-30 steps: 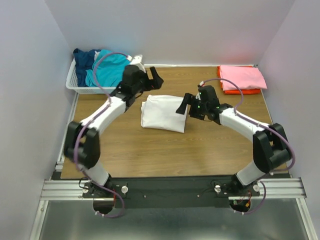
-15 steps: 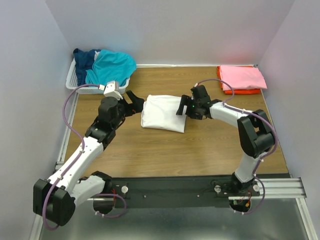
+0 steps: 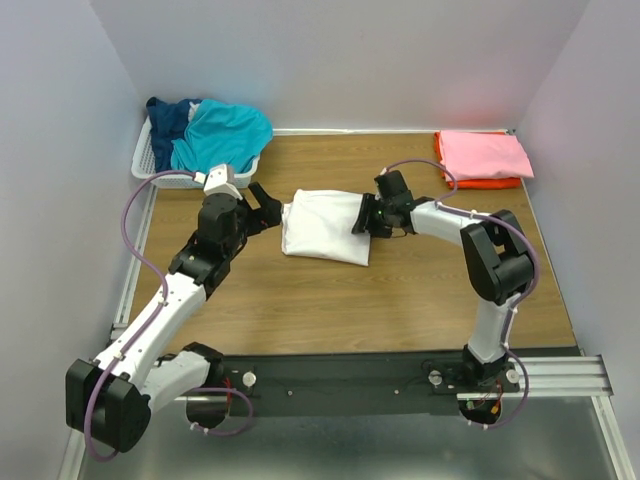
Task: Fold and stack the t-shirts
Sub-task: Neatly place the folded tshirt to the corner
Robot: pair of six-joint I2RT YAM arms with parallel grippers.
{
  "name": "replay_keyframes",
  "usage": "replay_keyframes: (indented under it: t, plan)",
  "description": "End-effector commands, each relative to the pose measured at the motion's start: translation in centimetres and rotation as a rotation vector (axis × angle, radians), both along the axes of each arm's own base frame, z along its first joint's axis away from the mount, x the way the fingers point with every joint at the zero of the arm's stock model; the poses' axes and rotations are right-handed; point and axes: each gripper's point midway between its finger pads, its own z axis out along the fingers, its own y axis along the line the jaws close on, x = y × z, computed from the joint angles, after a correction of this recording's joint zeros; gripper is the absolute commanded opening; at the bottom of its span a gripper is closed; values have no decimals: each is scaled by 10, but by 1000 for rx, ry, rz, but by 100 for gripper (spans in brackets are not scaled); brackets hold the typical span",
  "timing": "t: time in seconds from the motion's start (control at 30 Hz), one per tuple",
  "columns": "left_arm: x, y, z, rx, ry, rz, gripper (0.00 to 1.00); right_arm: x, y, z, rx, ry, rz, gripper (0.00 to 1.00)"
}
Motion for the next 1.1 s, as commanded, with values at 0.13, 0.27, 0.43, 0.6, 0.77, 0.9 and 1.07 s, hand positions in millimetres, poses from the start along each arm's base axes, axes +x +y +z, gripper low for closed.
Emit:
replay_keyframes:
  t: [0.13, 0.27, 0.43, 0.6, 0.77, 0.9, 1.07]
  plan:
    - [3, 9, 9, 13, -19, 51, 98, -13, 11, -43, -50, 92, 64, 30]
    - [2, 9, 10, 26, -21, 42, 98, 1, 11, -34, -114, 3, 168, 4]
    - [0, 17, 12, 29, -34, 78, 98, 34, -9, 9, -281, -209, 244, 1]
    - [0, 23, 13, 34, -44, 106, 98, 60, -44, 59, -532, -391, 286, 1]
    - [2, 24, 14, 42, -51, 116, 98, 79, -92, 87, -801, -438, 269, 1]
    - [2, 27, 12, 51, -49, 126, 98, 99, -124, 106, -881, -450, 247, 1]
    - [3, 32, 9, 68, -43, 156, 98, 127, -177, 132, -970, -450, 149, 1]
